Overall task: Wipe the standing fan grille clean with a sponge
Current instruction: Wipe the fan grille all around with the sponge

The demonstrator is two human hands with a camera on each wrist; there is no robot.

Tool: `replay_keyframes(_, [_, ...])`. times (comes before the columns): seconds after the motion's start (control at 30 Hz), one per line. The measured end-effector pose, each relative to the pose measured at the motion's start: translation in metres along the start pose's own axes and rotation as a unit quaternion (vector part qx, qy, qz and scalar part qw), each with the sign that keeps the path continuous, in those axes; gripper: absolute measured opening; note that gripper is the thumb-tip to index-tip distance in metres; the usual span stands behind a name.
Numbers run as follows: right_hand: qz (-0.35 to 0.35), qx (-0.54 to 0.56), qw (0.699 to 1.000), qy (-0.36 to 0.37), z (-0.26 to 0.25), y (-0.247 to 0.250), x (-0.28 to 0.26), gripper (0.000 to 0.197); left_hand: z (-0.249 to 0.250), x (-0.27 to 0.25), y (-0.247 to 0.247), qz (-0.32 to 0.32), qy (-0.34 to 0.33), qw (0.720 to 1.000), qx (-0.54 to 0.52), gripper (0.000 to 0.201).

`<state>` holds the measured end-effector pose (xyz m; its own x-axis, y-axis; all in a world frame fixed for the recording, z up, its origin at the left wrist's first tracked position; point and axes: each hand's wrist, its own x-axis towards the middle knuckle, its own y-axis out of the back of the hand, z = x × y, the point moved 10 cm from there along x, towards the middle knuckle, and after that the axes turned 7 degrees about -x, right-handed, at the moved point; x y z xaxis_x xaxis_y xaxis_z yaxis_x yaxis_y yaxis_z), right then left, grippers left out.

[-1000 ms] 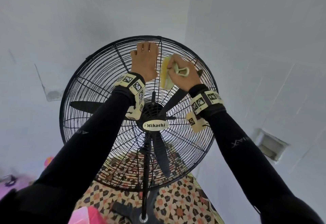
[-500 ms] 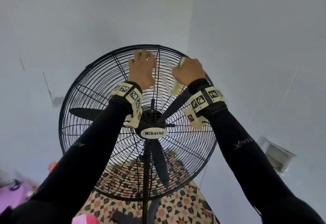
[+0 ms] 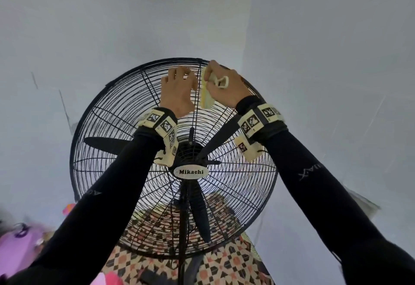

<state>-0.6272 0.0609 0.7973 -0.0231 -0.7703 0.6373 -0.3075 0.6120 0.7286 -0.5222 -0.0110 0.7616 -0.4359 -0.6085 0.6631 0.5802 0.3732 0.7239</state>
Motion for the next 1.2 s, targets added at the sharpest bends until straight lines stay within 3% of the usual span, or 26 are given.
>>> replay_keyframes(0.07, [0.013,0.002,0.999,-0.036,0.01,0.006,0.0,0.017,-0.001,0.001,0.0,-0.003,-0.001,1.0,-0.012,0.053])
replay_keyframes(0.17, [-0.028,-0.198,0.964,-0.174,0.048,0.01,-0.004,0.038,0.0,0.001,0.001,-0.009,0.001,1.0,-0.01,0.052])
replay_keyframes(0.23, [-0.022,-0.248,0.957,-0.148,0.041,0.007,-0.003,0.038,0.003,0.0,0.0,-0.006,0.0,1.0,-0.003,0.053])
replay_keyframes(0.27, [0.0,-0.217,0.972,-0.094,0.026,0.004,-0.001,0.032,0.004,0.0,0.0,-0.001,-0.003,1.0,-0.004,0.052])
replay_keyframes(0.33, [0.03,-0.051,0.998,-0.005,0.006,-0.001,-0.003,0.018,0.003,-0.001,0.0,0.012,-0.01,1.0,-0.016,0.052])
replay_keyframes(0.37, [0.027,0.035,0.999,-0.005,0.01,-0.002,-0.004,0.016,0.002,-0.001,0.0,0.012,-0.014,1.0,-0.015,0.052])
replay_keyframes(0.43, [0.022,0.097,0.993,-0.062,0.031,0.005,-0.004,0.021,0.005,-0.001,-0.001,-0.004,-0.029,0.999,0.014,0.054])
replay_keyframes(0.5, [0.009,0.069,0.987,-0.147,0.057,0.016,-0.002,0.035,0.009,0.0,0.001,-0.015,-0.05,0.997,0.049,0.057])
replay_keyframes(0.6, [0.023,-0.041,0.972,-0.228,0.083,0.045,0.009,0.055,0.007,0.012,0.021,0.045,-0.067,0.996,0.025,0.058])
replay_keyframes(0.7, [0.082,-0.125,0.96,-0.237,0.081,0.072,0.027,0.046,-0.012,0.036,0.023,0.042,-0.028,0.999,0.006,0.067])
replay_keyframes(0.8, [0.074,-0.211,0.946,-0.233,0.07,0.063,0.039,0.038,-0.029,0.045,0.006,0.001,-0.009,1.0,0.017,0.078])
replay_keyframes(0.9, [0.089,-0.198,0.957,-0.194,0.043,0.047,0.05,0.033,-0.034,0.044,0.004,0.032,-0.025,0.999,0.022,0.081])
replay_keyframes(1.0, [0.121,-0.054,0.975,-0.176,0.025,0.039,0.065,0.036,-0.037,0.044,0.01,0.057,-0.026,0.998,0.007,0.082])
replay_keyframes(1.07, [0.139,0.019,0.969,-0.202,0.035,0.042,0.064,0.04,-0.039,0.043,0.01,0.064,-0.026,0.998,-0.002,0.083])
replay_keyframes(1.13, [0.157,-0.002,0.958,-0.239,0.058,0.052,0.054,0.043,-0.041,0.043,0.01,0.066,-0.031,0.997,-0.022,0.083])
replay_keyframes(1.2, [0.168,-0.105,0.939,-0.281,0.081,0.061,0.041,0.039,-0.041,0.042,0.011,0.071,-0.04,0.996,-0.03,0.082])
